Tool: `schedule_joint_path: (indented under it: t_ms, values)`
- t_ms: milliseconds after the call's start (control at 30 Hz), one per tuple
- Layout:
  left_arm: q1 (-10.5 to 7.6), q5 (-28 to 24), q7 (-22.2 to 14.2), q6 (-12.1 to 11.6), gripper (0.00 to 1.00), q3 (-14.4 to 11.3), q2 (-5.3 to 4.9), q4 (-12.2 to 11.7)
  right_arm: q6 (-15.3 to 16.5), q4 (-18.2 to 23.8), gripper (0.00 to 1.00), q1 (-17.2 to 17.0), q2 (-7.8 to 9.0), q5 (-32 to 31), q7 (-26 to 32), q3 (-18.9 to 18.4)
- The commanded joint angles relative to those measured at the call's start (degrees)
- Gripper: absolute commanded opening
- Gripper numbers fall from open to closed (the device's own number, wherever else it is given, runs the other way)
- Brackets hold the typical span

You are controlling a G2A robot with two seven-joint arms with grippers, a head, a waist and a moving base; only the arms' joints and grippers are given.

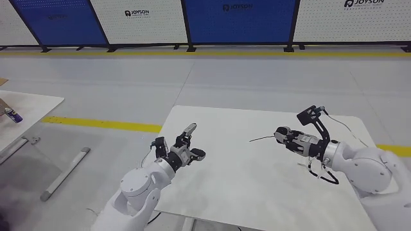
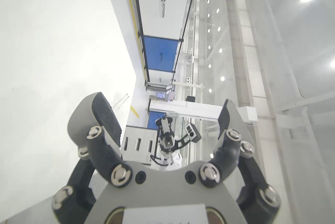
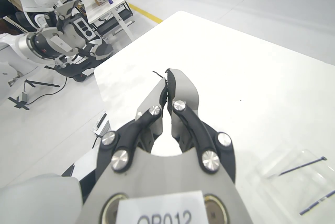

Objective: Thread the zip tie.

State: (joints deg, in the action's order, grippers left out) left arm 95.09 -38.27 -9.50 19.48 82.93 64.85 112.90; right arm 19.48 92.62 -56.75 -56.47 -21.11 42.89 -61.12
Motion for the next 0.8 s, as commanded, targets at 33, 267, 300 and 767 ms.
schedule_joint_path:
  t_ms: [33,267,300,767]
  values:
    - [-0.43,1.61,0.21,0.0,1.0,-2.41,-1.59,-0.21,0.0,0.0,0.0,0.0,0.0,0.0,0.0,0.0]
    - [-0.68,1.54,1.73,0.0,1.0,-2.64,-1.81,-0.08,-0.06,0.02,0.0,-0.12,-0.01,-0.01,-0.25,-0.02]
    - [-0.7,0.96,1.75,-0.24,1.0,-2.67,-1.76,-0.25,0.0,0.29,0.0,-0.42,-0.01,-0.54,-0.72,0.02]
    - [-2.27,-6.84,1.29,0.0,1.0,-6.22,-3.45,-2.72,0.0,4.96,0.0,3.54,0.1,-8.87,-4.51,7.94]
